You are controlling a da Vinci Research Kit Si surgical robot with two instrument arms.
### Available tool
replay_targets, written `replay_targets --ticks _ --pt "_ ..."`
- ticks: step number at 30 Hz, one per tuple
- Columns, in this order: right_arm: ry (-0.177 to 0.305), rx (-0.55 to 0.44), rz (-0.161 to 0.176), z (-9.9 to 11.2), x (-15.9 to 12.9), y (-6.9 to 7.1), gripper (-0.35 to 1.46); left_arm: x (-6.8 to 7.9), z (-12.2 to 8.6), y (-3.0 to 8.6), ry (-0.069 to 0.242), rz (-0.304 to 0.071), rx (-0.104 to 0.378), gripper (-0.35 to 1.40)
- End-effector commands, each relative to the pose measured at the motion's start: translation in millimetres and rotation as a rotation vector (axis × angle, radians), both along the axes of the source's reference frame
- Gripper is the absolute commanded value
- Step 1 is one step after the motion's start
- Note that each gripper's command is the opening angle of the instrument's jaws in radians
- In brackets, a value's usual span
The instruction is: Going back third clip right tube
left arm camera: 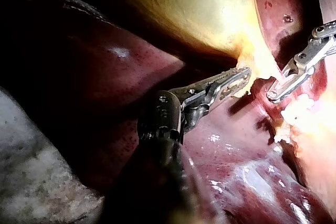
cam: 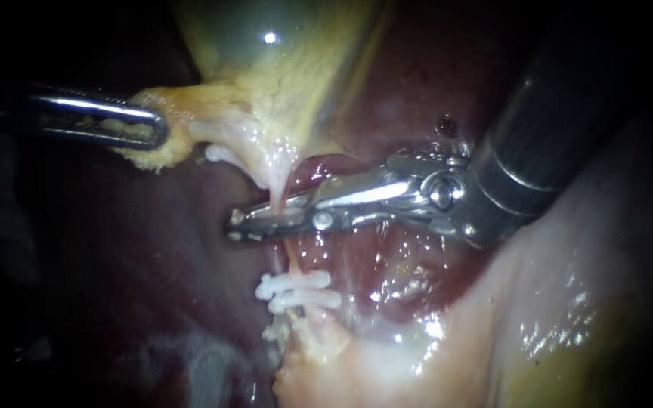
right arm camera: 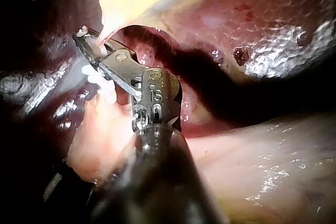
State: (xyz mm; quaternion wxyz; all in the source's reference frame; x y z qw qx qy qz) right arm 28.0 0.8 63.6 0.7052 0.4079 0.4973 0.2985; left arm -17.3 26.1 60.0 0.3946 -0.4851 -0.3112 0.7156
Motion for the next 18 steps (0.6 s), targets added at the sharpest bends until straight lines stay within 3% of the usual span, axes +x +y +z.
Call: replay_targets --ticks 1,6,7,8,10,12,15,18 --pt "0.0 0.002 -0.001 0.0 0.0 0.0 -0.35 0.0 0.0 0.0 0.0 0.0 0.0 -0.35" --pt "-0.009 0.026 0.006 0.3 -0.3 -0.3 -0.35 0.0 0.0 0.0 0.0 0.0 0.0 -0.35" --pt "-0.004 0.027 0.005 0.3 -0.4 -0.4 -0.27 0.0 0.0 0.0 0.0 0.0 0.0 -0.35" --pt "-0.004 0.026 0.004 0.4 -0.4 -0.5 -0.05 0.0 0.0 0.0 0.0 0.0 0.0 -0.35" --pt "0.012 0.026 0.017 0.5 -0.4 -0.7 0.2 0.0 0.0 0.0 0.0 0.001 0.0 -0.35" --pt "0.043 0.051 0.051 0.8 -0.2 -0.8 0.39 0.1 0.0 0.0 -0.001 0.001 0.0 -0.35" --pt "0.066 0.062 0.071 1.3 0.2 -1.0 0.47 0.0 0.0 0.0 0.0 0.001 0.0 -0.35" --pt "0.055 0.053 0.086 1.7 0.5 -1.4 0.48 0.0 0.0 0.0 0.0 0.0 0.0 -0.35"
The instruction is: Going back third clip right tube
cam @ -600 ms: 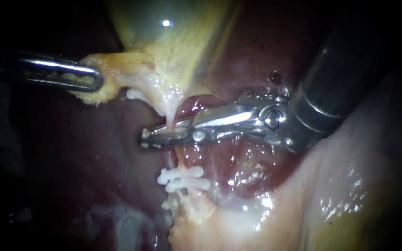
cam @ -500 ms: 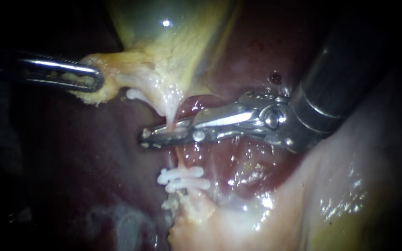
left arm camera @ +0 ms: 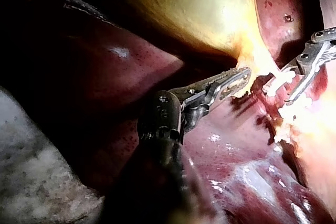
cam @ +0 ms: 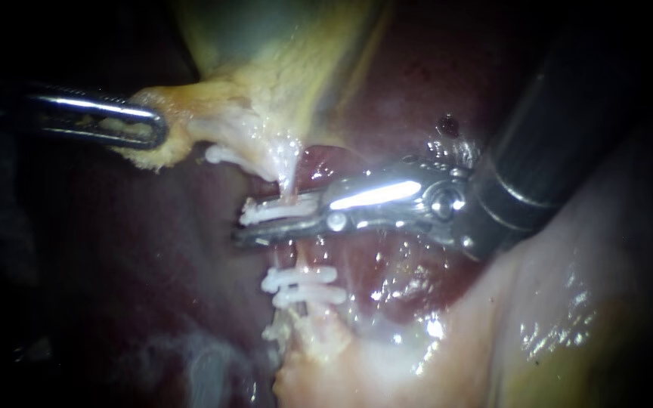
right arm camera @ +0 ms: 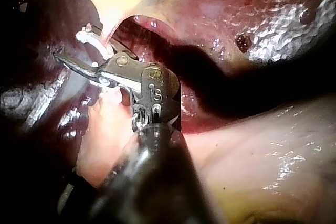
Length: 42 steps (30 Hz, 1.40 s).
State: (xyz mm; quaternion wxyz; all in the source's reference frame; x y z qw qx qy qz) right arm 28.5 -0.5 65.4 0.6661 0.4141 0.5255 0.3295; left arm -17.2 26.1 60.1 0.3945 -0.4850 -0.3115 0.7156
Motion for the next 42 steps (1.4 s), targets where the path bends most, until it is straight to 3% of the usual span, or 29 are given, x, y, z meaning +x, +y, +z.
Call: replay_targets --ticks 1,8,15,27,35,42 --pt "-0.005 -0.009 0.006 0.2 0.0 -0.1 0.48 0.0 0.0 0.0 0.0 0.0 0.0 -0.35" --pt "-0.038 -0.226 0.052 1.2 -0.9 0.3 0.49 0.0 0.0 0.0 0.0 0.0 0.0 -0.35" --pt "-0.046 -0.316 0.053 2.0 -2.4 0.8 0.5 0.0 -0.1 -0.1 0.0 0.0 0.0 -0.35" --pt "-0.022 -0.414 0.023 1.7 -4.7 0.4 0.5 0.0 0.0 -0.1 0.0 0.0 -0.001 -0.35" --pt "0.011 -0.579 -0.045 0.2 -8.7 -0.6 0.5 0.0 0.0 -0.2 0.0 0.0 -0.001 -0.35" --pt "0.037 -0.635 -0.07 -1.1 -12.1 -0.9 0.5 0.0 0.0 -0.2 0.0 0.0 -0.001 -0.35"
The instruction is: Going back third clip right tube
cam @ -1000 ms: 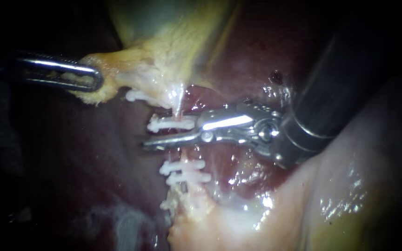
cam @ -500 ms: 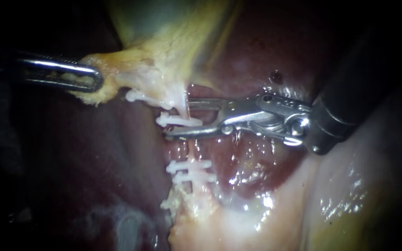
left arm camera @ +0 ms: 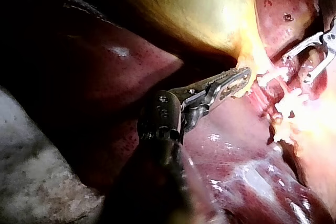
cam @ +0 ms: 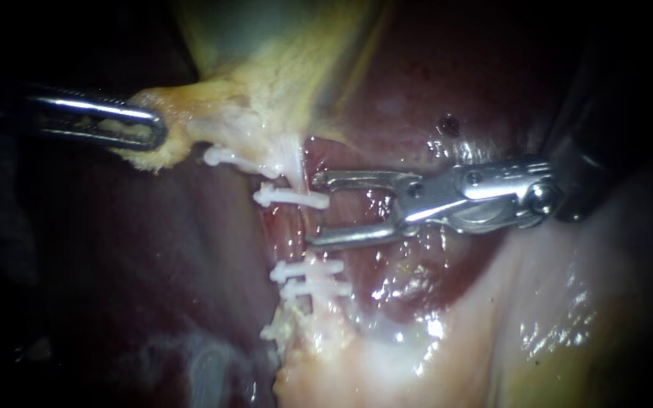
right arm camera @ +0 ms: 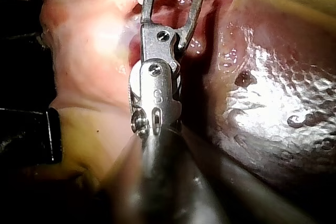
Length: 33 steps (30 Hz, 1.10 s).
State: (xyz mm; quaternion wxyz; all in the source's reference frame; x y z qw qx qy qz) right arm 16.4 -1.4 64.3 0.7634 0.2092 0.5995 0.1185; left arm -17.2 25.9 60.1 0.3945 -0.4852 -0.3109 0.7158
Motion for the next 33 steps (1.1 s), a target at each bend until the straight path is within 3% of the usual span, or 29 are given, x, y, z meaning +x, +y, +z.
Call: replay_targets --ticks 1,13,21,27,33 --pt "0.003 -0.005 -0.004 -0.1 -0.3 0.0 0.5 0.0 0.0 0.0 0.0 0.0 0.0 -0.35" --pt "0.011 -0.023 -0.023 -1.6 -2.9 0.1 0.5 0.0 0.3 0.2 -0.001 0.001 0.0 -0.35" --pt "0.014 -0.029 -0.026 -1.6 -3.4 0.0 0.5 -0.1 1.7 0.2 0.0 0.002 -0.005 -0.35" --pt "0.014 -0.03 -0.028 -1.6 -3.6 0.0 0.5 -0.8 3.9 0.2 0.002 -0.002 -0.014 -0.35" --pt "0.014 -0.03 -0.029 -1.7 -3.7 0.0 0.5 -2.6 5.8 -0.6 0.011 0.004 -0.02 -0.35"
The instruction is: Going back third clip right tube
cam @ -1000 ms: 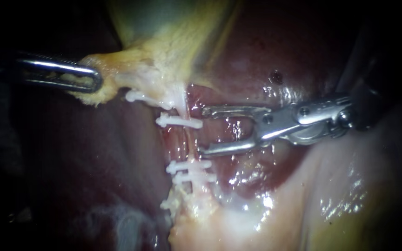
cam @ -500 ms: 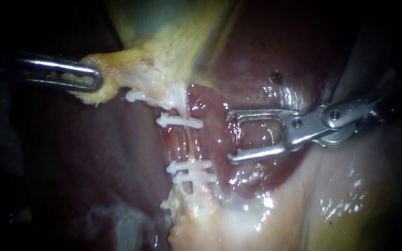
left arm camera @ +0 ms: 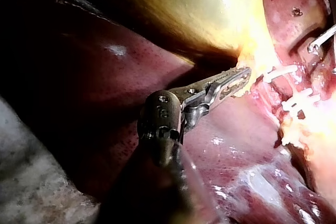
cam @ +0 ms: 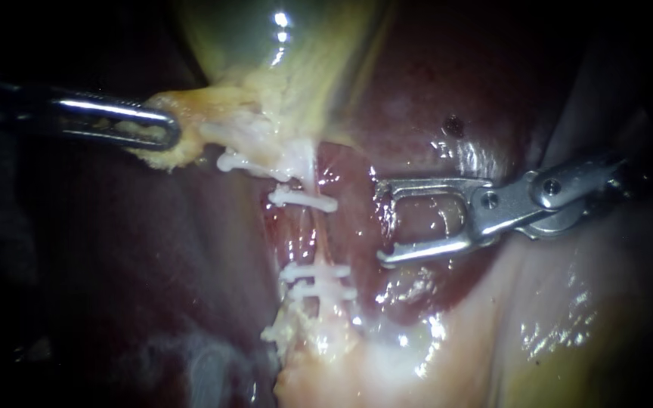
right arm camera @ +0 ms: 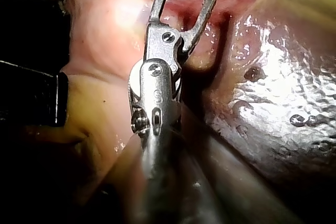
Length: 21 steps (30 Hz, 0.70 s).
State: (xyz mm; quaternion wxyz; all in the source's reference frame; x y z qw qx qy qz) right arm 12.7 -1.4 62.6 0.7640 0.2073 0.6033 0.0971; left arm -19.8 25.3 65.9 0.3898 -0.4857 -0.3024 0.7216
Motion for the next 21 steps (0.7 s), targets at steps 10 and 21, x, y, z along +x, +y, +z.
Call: replay_targets --ticks 10,21 --pt "0.001 0.0 0.0 -0.1 0.0 -0.1 0.5 -2.7 3.9 -1.4 0.017 0.022 -0.011 -0.35" --pt "0.001 0.0 0.0 -0.2 0.0 -0.1 0.5 -3.0 4.4 -1.4 0.016 0.025 -0.012 -0.35"
